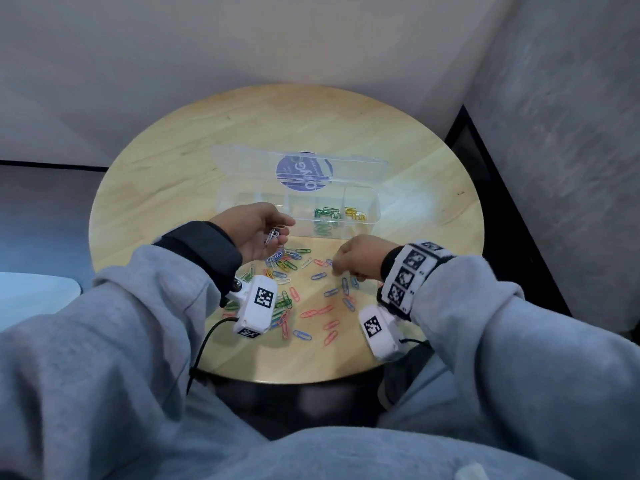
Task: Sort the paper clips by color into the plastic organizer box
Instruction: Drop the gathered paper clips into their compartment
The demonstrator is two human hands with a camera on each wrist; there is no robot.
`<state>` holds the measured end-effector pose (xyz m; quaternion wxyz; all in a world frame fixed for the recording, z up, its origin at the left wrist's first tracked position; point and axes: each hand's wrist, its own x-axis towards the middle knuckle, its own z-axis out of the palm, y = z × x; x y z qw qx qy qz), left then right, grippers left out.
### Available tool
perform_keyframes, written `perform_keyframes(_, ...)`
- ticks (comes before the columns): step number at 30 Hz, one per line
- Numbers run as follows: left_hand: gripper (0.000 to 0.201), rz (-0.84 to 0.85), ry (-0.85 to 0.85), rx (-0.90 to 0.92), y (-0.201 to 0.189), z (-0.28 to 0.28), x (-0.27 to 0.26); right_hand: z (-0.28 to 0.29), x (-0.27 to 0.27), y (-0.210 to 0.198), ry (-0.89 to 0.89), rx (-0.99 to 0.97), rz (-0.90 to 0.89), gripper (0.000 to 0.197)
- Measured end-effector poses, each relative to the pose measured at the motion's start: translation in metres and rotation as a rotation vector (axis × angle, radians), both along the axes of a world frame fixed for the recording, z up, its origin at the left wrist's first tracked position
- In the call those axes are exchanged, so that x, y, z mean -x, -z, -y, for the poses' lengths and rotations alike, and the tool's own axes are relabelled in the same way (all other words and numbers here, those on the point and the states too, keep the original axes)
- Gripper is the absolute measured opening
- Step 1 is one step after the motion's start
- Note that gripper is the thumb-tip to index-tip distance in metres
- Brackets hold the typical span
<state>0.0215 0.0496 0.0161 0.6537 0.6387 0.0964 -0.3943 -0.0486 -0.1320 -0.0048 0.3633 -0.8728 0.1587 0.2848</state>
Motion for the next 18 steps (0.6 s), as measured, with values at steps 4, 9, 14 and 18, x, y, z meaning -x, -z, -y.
perform_keyframes(4, 0.024, 0.017, -0.104, 0.059, -0.003, 0.004, -0.008, 0.003, -0.013, -0.015, 0.324, -0.431, 0.017, 0.020)
perform_keyframes(9, 0.025, 0.042, -0.139, 0.058, -0.006, 0.008, -0.022, -0.001, -0.025, -0.024, 0.478, -0.700, 0.080, 0.023)
perform_keyframes(14, 0.024, 0.054, -0.127, 0.050, -0.007, 0.013, -0.033, -0.008, -0.044, -0.025, 0.590, -0.731, 0.089, 0.025)
perform_keyframes(18, 0.022, 0.060, -0.116, 0.044, -0.007, 0.021, -0.042, -0.013, -0.063, -0.029, 0.669, -0.836, 0.085, 0.025)
